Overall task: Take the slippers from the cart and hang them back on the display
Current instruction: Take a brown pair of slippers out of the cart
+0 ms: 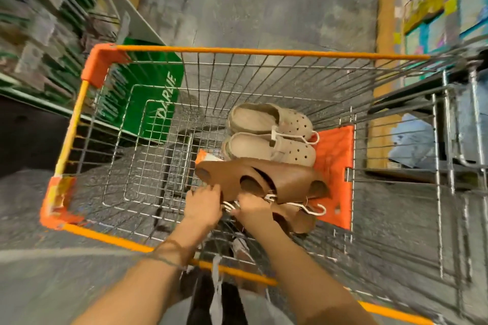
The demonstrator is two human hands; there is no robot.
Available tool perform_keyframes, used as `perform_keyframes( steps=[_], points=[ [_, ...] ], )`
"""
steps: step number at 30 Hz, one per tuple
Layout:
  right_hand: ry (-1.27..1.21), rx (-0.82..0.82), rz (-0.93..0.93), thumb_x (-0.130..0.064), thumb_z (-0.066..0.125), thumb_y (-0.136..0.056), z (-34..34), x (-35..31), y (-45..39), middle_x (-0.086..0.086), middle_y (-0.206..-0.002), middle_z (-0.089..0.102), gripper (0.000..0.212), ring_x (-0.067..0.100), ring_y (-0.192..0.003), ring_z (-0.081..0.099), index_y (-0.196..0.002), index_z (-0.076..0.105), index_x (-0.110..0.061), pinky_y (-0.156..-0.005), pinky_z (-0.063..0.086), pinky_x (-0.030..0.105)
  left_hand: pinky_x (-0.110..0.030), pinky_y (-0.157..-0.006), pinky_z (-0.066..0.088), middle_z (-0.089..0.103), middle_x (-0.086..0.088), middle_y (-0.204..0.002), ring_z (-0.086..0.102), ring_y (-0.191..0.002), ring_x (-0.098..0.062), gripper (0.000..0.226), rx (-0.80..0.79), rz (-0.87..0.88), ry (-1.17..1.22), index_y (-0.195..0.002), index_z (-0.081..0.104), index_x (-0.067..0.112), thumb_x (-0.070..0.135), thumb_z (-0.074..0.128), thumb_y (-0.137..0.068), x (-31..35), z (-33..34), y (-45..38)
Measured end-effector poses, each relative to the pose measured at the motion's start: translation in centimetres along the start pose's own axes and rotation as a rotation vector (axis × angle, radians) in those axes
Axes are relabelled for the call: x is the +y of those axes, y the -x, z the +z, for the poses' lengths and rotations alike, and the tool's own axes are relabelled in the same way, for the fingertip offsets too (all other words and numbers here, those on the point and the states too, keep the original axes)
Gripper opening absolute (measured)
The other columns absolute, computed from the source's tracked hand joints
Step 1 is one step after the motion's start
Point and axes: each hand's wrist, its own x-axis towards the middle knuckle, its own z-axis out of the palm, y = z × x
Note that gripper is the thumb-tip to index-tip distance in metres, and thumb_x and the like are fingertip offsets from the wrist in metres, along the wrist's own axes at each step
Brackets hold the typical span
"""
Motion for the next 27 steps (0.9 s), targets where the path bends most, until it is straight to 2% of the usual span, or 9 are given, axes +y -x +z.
perform_keyframes(
  steps=[4,8,11,14,17,19,22,24,27],
  points=[
    [0.011,0.093,-0.072,-0.033,0.081,-0.065,2.2,-0.6,-1.2,0.016,-0.077,0.067,0.038,0.030,-0.071,0.067,-0.081,0.065,-0.003,-0.056,0.051,0.029,-0.040,-0.099,0.037,0.055,-0.007,-0.128,0.049,-0.122,-0.026,0.043,-0.042,-0.097,0.005,-0.134,0.038,0.015,0.018,0.045,-0.091,-1.0,1.1,-0.2],
    [-0.041,0.039,-0.041,-0.018,0.055,-0.090,2.6,-1.1,-2.2,0.017,-0.108,0.063,0.021,0.031,-0.103,0.059,-0.106,0.057,-0.004,-0.077,0.046,0.035,-0.039,-0.097,0.039,0.058,-0.007,-0.124,0.052,-0.117,-0.025,0.037,-0.004,-0.084,-0.009,-0.129,0.042,0.014,0.019,0.043,-0.093,-0.9,1.3,-0.3],
    [-0.068,0.136,-0.003,-0.019,0.067,-0.078,3.0,-0.5,-2.6,0.014,-0.090,0.068,0.016,0.025,-0.087,0.066,-0.089,0.064,-0.007,-0.063,0.046,0.027,-0.039,-0.097,0.040,0.058,-0.006,-0.124,0.054,-0.115,-0.024,0.033,0.013,-0.066,-0.012,-0.127,0.043,0.015,0.020,0.041,-0.094,-0.6,1.8,-0.2],
    [-0.178,-0.002,0.028,-0.017,0.046,-0.093,3.0,0.1,-2.5,0.017,-0.113,0.061,0.023,0.030,-0.108,0.057,-0.108,0.056,-0.003,-0.083,0.046,0.033,-0.038,-0.096,0.040,0.059,-0.005,-0.120,0.055,-0.112,-0.023,0.029,0.021,-0.046,0.003,-0.122,0.047,0.016,0.019,0.042,-0.094,-0.2,1.9,-0.3],
    [-0.226,0.043,0.087,-0.023,0.043,-0.095,2.9,1.6,-2.1,0.018,-0.118,0.059,0.029,0.032,-0.110,0.055,-0.112,0.055,-0.003,-0.086,0.044,0.034,-0.037,-0.092,0.041,0.060,-0.005,-0.119,0.056,-0.111,-0.024,0.031,0.016,0.000,-0.013,-0.123,0.046,0.015,0.021,0.043,-0.092,0.5,1.5,-0.6],
    [-0.268,0.063,0.130,-0.022,0.045,-0.094,2.3,2.4,-1.5,0.018,-0.110,0.062,0.019,0.030,-0.104,0.058,-0.092,0.060,-0.010,-0.078,0.043,0.031,-0.038,-0.093,0.041,0.059,-0.006,-0.120,0.055,-0.112,-0.026,0.032,0.008,0.014,-0.021,-0.124,0.046,0.015,0.020,0.044,-0.092,1.2,1.2,-0.8],
    [-0.375,0.201,0.168,-0.001,0.048,-0.071,0.4,3.8,-0.5,0.015,-0.065,0.064,0.018,0.027,-0.061,0.064,-0.058,0.056,-0.010,-0.050,0.044,0.021,-0.039,-0.094,0.041,0.059,-0.006,-0.120,0.055,-0.112,-0.025,0.031,0.029,0.032,-0.019,-0.122,0.047,0.013,0.018,0.043,-0.092,2.3,0.8,-1.0],
    [-0.292,0.174,0.088,-0.002,0.046,-0.076,0.6,4.7,0.0,0.021,-0.073,0.065,0.016,0.033,-0.070,0.062,-0.071,0.061,0.003,-0.059,0.048,0.031,-0.039,-0.096,0.040,0.059,-0.006,-0.121,0.054,-0.113,-0.025,0.031,0.031,0.037,-0.013,-0.123,0.048,0.014,0.018,0.043,-0.092,2.8,0.7,-1.1],
    [-0.287,0.152,0.015,-0.016,0.050,-0.087,1.8,5.2,0.5,0.024,-0.093,0.064,0.014,0.037,-0.089,0.058,-0.086,0.054,-0.003,-0.072,0.043,0.037,-0.039,-0.097,0.039,0.058,-0.005,-0.122,0.053,-0.114,-0.024,0.032,0.019,0.021,-0.011,-0.124,0.048,0.015,0.018,0.045,-0.092,3.0,0.7,-1.4]
  ],
)
